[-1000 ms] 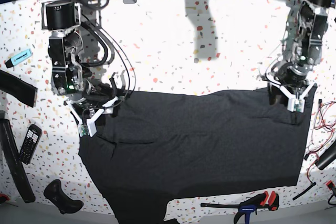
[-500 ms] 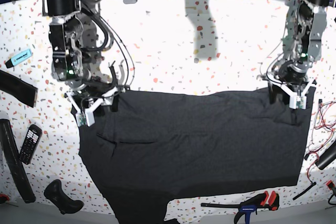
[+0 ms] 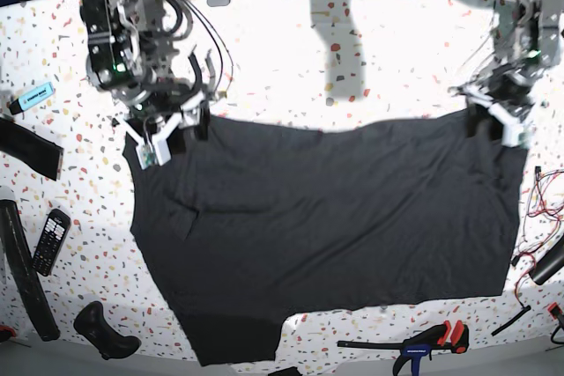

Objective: Fold the T-shirt properly
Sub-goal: 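Regrasp the folded edge with both grippers and pull it back toward the arms, then hold the shirt edge with both grippers and smooth it flat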

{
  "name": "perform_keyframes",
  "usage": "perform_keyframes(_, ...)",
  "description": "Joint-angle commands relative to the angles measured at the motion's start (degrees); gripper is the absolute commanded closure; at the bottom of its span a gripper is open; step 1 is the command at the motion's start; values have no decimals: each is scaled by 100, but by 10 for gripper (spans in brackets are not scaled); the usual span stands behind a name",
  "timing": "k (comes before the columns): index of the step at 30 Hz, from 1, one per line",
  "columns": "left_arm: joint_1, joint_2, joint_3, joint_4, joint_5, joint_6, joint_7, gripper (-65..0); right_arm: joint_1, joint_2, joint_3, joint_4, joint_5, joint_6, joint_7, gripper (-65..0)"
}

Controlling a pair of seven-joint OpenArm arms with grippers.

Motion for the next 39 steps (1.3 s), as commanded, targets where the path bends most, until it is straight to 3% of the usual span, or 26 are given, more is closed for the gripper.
perform_keyframes(1, 140, -98, -203, 9, 63, 85, 221, -262, -157, 105, 9, 66, 15, 33, -330, -301)
perform_keyframes(5, 520, -98, -693, 26, -114, -284, 221, -262, -610, 293, 9, 328, 13, 31, -343, -301)
perform_keyframes(10, 960, -92, -769, 319, -437, -564, 221, -262, -1119, 330, 42, 675, 13, 33, -369, -301)
perform_keyframes(15, 1447, -94, -769, 1222, -426, -577, 404, -262, -1593, 328, 267, 907, 13, 33, -452, -301)
perform_keyframes(22, 2041, -94, -772, 2452, -424, -575, 774, -262, -2249, 330, 1191, 1025, 13, 33, -496, -301)
perform_keyframes(31, 2603, -92, -769, 2627, -424, -573, 942, -262, -3034, 332, 2090, 1392, 15, 22, -538, -301)
perform_keyframes(36, 2643, -92, -772, 2627, -225, -573, 468, -262, -3088, 361, 2249, 1469, 42, 26, -540, -301)
perform_keyframes(39, 2505, -94, -772, 2627, -234, -573, 470, -262, -3091, 450, 2249, 1469, 184, 33, -590, -301)
